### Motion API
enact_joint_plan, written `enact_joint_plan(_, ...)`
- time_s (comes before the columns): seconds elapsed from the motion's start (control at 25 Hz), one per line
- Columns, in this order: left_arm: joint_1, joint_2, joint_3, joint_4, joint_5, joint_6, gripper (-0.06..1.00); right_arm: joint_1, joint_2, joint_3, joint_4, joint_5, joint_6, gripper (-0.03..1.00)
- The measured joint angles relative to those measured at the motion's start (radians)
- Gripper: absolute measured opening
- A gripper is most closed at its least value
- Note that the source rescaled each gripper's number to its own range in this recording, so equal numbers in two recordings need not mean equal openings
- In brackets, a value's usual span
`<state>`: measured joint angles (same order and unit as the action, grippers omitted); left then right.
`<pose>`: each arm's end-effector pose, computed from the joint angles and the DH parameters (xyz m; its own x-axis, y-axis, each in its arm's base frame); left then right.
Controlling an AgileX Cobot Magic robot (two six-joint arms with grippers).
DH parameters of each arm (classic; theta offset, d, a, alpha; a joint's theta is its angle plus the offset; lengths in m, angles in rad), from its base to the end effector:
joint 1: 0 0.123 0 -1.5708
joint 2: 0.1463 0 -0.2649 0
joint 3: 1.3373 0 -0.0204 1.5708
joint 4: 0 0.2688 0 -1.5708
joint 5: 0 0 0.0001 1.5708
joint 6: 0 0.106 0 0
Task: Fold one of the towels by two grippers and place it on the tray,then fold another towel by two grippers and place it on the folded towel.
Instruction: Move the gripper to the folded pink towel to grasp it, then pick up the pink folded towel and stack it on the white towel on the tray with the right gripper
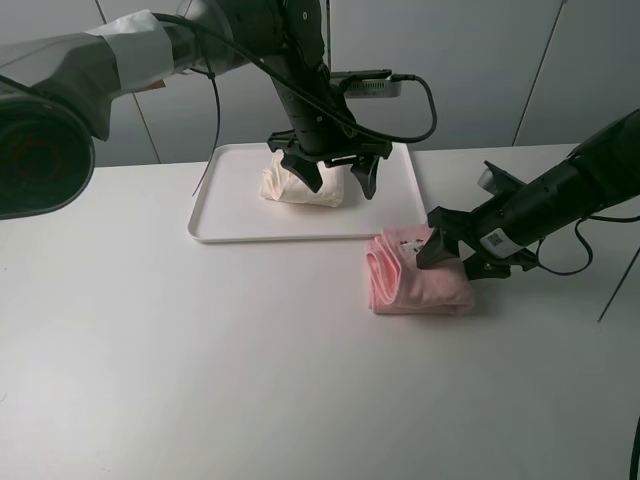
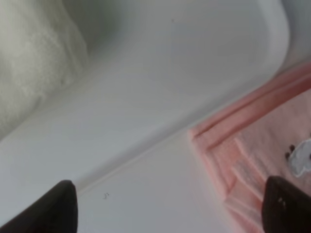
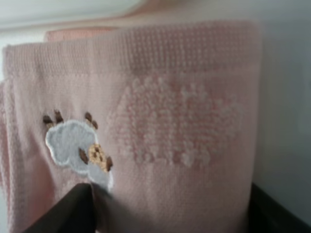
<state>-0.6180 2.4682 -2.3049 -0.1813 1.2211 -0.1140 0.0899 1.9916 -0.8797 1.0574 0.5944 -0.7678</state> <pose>0.4193 -0.3201 0.1557 -0.8784 0.4119 -0.2424 0.4618 0.8621 -0.2087 0.3140 0.0803 0.0372 -0.9885 0.0897 -0.1220 0.0149 0.8594 0.5111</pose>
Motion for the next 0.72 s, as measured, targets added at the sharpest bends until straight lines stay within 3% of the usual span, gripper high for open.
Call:
enact_joint_plan(0.08,0.0,0.0,0.0,0.0,0.0,0.004,0.98,0.018,0.005,-0.004,0.003,-0.017,0.005,0.59)
enact_joint_plan(0.24,0.0,0.0,0.0,-0.001,0.0,0.006,0.98,0.025,0.014,-0.004,-0.002,-0.045,0.017,0.17)
enact_joint_plan(0.28,0.0,0.0,0.0,-0.001,0.0,0.007,0.98,0.025,0.014,-0.004,-0.002,-0.045,0.017,0.13)
enact_joint_plan(0.52,0.002,0.0,0.0,-0.005,0.0,0.027,0.98,0.025,0.01,-0.004,0.006,-0.021,-0.012,0.14)
enact_joint_plan(0.72,0.046,-0.042,0.0,-0.058,0.0,0.088,0.95,0.025,-0.028,-0.054,0.059,0.177,-0.085,0.14)
